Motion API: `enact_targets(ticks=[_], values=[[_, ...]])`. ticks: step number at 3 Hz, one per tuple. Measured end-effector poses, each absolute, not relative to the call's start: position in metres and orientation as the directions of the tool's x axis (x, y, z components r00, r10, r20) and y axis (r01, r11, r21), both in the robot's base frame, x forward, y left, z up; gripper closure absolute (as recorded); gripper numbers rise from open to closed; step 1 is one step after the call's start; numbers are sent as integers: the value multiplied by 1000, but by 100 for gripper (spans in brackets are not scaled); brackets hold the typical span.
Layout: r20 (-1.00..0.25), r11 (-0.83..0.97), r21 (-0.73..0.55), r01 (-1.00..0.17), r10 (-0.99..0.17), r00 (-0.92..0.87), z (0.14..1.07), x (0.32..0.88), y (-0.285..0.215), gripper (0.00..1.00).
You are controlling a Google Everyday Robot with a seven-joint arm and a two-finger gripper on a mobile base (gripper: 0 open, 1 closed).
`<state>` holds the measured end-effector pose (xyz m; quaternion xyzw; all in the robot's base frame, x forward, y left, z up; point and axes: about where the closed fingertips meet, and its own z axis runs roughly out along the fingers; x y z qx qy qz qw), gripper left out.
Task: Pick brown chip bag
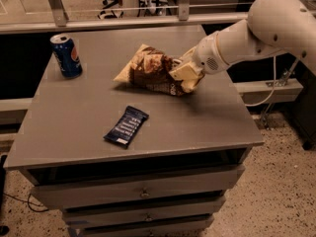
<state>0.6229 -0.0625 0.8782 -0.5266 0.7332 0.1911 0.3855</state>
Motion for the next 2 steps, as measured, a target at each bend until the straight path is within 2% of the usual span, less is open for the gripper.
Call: enact_targets(ticks=[1,2], values=[[-791,357,-120,-926,-599,-128,891,614,-59,100],[-830,330,-118,-937,-550,-89,925,600,-52,100]])
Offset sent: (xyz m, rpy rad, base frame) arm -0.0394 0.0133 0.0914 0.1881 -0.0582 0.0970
